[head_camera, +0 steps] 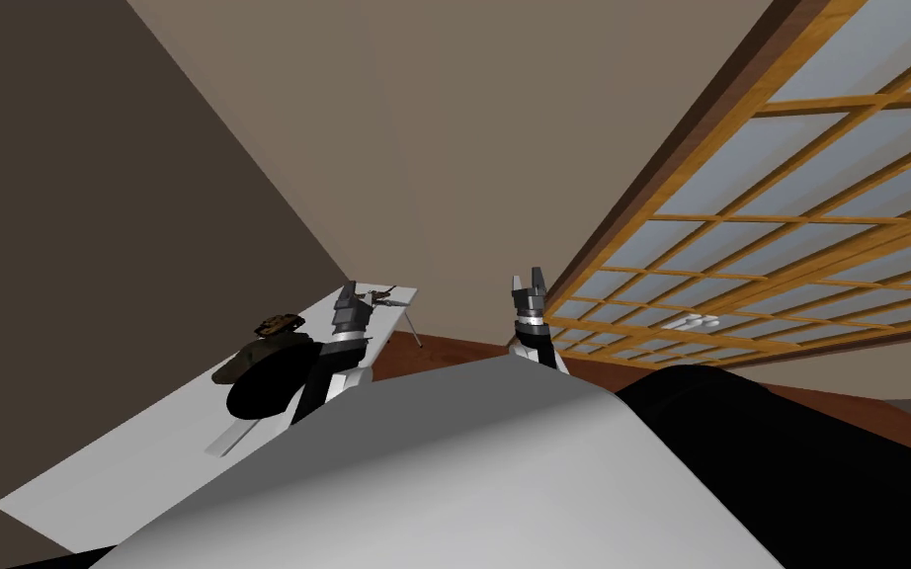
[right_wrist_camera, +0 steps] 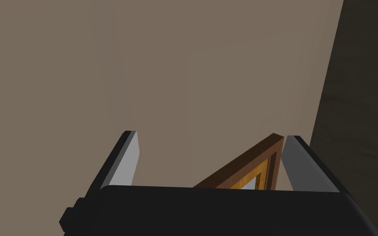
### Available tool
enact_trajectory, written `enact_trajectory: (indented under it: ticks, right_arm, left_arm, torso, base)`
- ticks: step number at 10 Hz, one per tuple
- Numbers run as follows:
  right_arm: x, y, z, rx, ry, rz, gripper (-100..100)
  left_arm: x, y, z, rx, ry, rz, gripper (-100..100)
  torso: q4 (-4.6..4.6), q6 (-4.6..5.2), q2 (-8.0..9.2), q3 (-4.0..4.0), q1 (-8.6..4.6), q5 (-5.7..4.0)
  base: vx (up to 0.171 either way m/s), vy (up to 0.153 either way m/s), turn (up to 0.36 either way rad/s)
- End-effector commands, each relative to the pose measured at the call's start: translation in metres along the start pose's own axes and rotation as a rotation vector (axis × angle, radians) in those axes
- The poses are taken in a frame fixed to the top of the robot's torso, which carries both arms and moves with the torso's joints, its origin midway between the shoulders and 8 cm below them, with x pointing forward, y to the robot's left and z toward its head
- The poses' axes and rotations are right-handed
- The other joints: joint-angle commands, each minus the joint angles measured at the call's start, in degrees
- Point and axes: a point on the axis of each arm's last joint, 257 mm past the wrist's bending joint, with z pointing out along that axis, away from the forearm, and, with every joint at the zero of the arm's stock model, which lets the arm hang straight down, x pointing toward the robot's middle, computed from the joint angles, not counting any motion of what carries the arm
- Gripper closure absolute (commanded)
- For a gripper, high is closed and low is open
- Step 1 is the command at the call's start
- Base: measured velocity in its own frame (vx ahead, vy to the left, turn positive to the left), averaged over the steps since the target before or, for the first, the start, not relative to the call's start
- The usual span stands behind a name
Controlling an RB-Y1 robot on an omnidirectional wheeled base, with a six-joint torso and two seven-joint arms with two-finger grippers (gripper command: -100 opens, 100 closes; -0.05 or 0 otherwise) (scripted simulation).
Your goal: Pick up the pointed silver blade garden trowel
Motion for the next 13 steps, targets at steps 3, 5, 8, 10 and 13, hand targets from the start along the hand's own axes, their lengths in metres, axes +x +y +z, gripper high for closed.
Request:
enact_trajectory:
  ticks: [3,5,8,10,13]
  right_arm:
    - [0.000,0.000,0.000,0.000,0.000,0.000,0]
    - [0.000,0.000,0.000,0.000,0.000,0.000,0]
    - [0.000,0.000,0.000,0.000,0.000,0.000,0]
    - [0.000,0.000,0.000,0.000,0.000,0.000,0]
    - [0.000,0.000,0.000,0.000,0.000,0.000,0]
  left_arm:
    - [-0.002,0.021,0.003,-0.087,0.023,-0.005,-100]
    - [-0.003,0.030,0.005,-0.129,0.032,-0.009,-100]
    - [-0.004,0.047,0.005,-0.201,0.042,-0.013,-100]
    - [-0.005,0.056,0.005,-0.242,0.050,-0.017,-100]
    - [-0.007,0.070,0.004,-0.305,0.058,-0.021,-100]
  torso:
    - [0.00,0.00,0.00,0.00,-0.01,0.00]
    - [0.00,0.00,0.00,0.00,0.01,0.00]
    - [0.00,0.01,0.00,0.00,-0.01,0.00]
    - [0.00,0.01,0.01,0.01,-0.02,0.00]
    - [0.00,0.01,-0.02,-0.01,0.03,0.01]
  base:
    - [-0.013,-0.032,-0.068]
    - [-0.015,-0.032,-0.078]
    - [-0.014,-0.029,-0.067]
    - [-0.015,-0.031,-0.070]
    - [-0.006,-0.017,-0.055]
